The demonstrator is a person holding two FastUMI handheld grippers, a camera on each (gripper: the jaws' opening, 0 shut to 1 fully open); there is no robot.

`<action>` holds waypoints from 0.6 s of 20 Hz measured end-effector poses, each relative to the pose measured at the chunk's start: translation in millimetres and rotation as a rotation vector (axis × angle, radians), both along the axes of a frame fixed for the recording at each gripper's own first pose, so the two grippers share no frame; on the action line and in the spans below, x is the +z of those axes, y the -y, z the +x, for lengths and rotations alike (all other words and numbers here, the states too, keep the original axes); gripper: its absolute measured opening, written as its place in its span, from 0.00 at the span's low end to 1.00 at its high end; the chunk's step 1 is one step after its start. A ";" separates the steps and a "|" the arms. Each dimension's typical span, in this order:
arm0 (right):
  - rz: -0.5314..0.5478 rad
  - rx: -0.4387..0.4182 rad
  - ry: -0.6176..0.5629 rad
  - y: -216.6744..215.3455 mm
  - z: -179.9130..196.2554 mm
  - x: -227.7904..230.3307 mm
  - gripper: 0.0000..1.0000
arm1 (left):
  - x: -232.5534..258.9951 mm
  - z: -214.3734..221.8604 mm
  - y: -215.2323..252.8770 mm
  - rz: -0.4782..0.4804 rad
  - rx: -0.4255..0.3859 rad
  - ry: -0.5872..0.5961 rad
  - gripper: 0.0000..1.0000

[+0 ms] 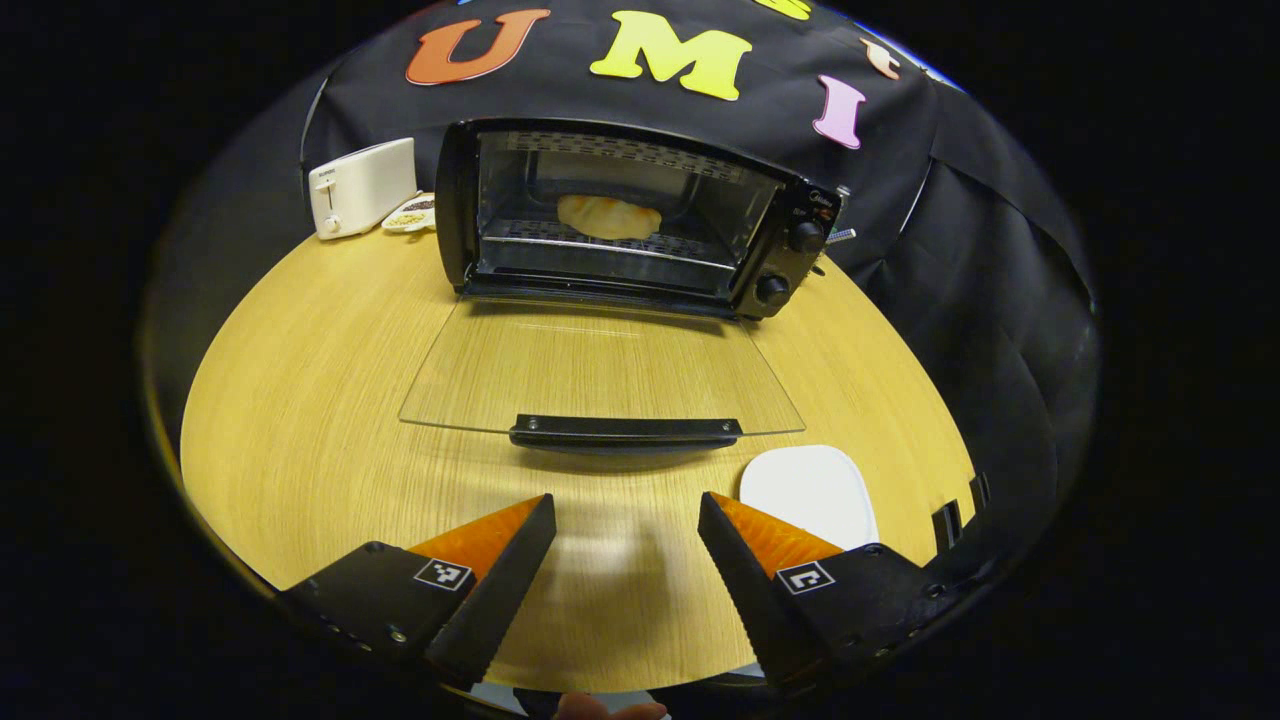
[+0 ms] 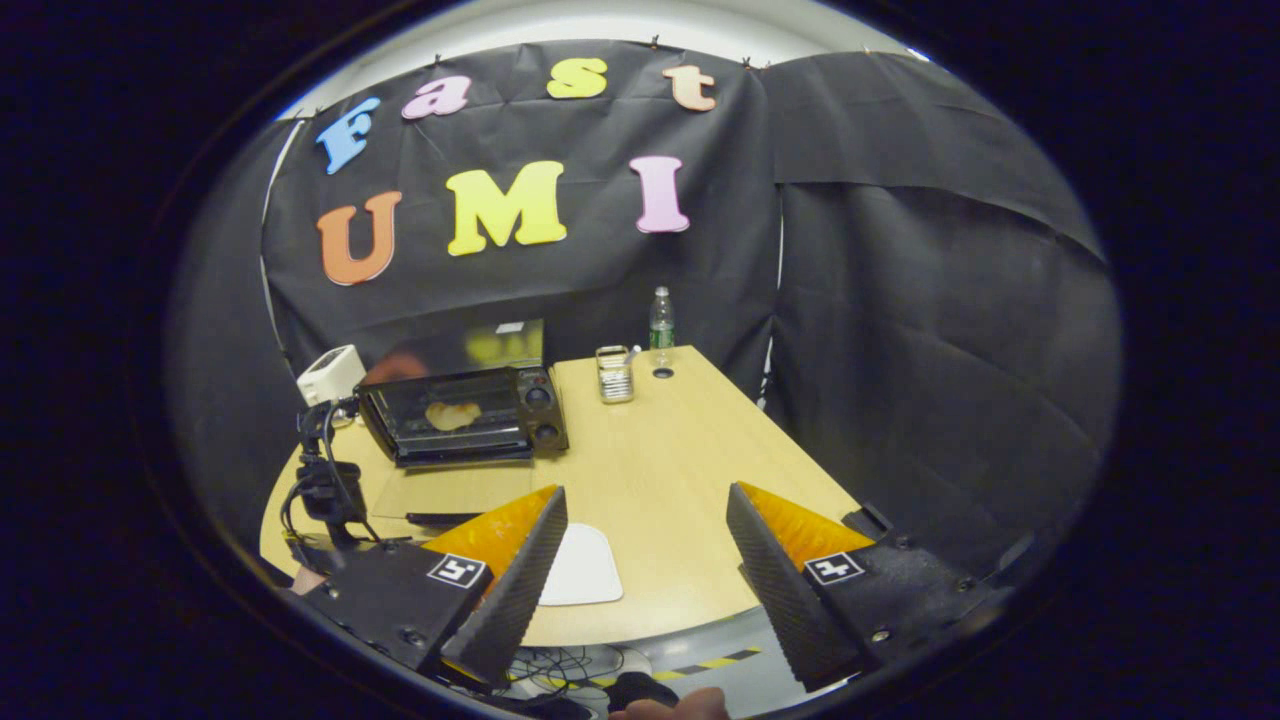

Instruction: Open the electric oven with the left hand, put the food in, and close the electric oven.

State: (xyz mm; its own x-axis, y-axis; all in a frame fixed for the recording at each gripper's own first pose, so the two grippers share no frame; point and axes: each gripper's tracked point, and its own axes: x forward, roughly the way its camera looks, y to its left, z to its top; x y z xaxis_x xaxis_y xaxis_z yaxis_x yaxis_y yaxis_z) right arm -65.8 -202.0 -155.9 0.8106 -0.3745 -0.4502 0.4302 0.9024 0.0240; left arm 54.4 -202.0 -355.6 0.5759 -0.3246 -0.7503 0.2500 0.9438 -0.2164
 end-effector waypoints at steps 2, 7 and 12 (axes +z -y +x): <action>0.010 -0.014 0.004 6.8 1.9 3.1 1.00 | -11.0 6.0 1.0 0.022 0.006 -0.016 0.95; 0.020 -0.030 0.007 18.5 13.3 8.4 1.00 | -26.3 24.6 2.1 0.030 0.028 -0.040 0.95; 0.015 -0.003 0.021 16.0 26.2 14.4 0.99 | -20.1 30.2 8.8 0.040 -0.009 0.009 0.94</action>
State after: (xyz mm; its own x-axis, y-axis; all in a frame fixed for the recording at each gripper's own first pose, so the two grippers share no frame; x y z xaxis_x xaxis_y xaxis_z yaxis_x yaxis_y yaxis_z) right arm -39.6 -218.0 -141.5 0.8187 -0.3704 -0.4389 0.4325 0.9004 0.0469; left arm 84.6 -210.8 -375.7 0.5799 -0.2997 -0.7576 0.2603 0.9493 -0.1763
